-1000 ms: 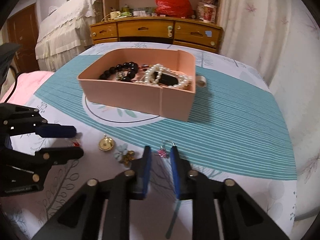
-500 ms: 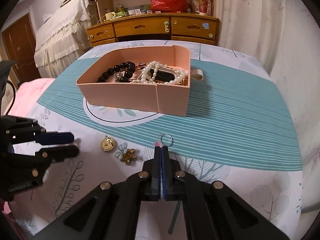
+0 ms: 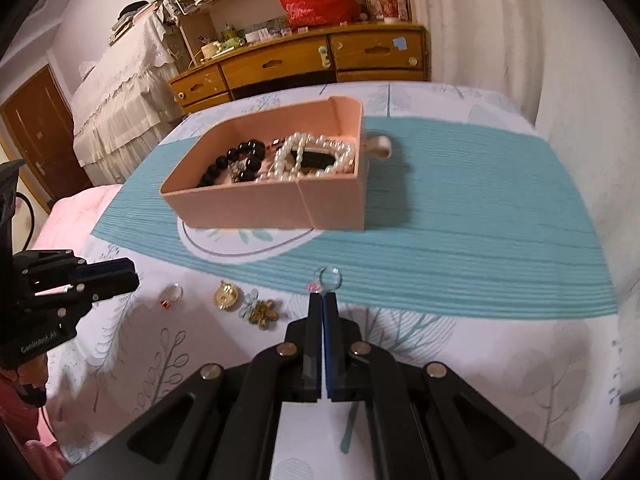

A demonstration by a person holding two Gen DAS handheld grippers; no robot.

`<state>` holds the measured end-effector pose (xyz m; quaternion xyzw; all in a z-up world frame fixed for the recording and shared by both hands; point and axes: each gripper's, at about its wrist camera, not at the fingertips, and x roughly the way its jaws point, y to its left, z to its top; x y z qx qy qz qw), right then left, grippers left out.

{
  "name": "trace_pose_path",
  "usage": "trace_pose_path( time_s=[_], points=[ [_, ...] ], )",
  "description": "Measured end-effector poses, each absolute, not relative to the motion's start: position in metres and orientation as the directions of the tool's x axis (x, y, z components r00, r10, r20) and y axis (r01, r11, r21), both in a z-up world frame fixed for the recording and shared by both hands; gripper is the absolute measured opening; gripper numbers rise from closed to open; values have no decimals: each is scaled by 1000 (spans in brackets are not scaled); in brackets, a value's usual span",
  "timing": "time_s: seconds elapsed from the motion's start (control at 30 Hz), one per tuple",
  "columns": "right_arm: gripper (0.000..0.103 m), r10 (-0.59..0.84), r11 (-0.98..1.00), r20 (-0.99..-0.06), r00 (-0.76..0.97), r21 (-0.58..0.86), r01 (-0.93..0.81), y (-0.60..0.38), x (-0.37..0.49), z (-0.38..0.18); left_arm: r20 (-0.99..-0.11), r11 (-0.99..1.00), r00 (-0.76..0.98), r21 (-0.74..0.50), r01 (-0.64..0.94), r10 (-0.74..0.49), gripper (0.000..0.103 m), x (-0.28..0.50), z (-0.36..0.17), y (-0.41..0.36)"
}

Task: Organize jewelry
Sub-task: 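Grasp the red-stone ring with the left tool while the right tool grasps the pink earring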

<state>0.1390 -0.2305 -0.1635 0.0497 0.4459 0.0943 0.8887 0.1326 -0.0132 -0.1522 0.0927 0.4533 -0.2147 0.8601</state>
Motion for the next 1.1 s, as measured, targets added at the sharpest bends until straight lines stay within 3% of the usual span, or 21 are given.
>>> trace_pose_path(
  time_s=[0.1,0.23,0.27,1.0,1.1],
  points=[
    [3,207,978,-786,582,175,-112,-232,142,-163,-818,887,512,5,462,-262,43,131,-154,-19],
    [35,186,982,-798,574,163,-92,-232,148,-165,-818,874,496,-17,485,-291,52,132,-155,-24],
    [38,180,983,-800,573,160,-86,-232,149,-165,-819,874,497,-14,485,-288,53,133,-157,-26],
    [37,52,994,-825,563,-11,-108,-205,162,-172,-834,871,472,-21,491,-286,53,144,-178,-39],
    [31,60,992,-822,566,-11,-122,-203,160,-172,-830,872,478,-22,489,-289,50,142,-178,-40]
  ],
)
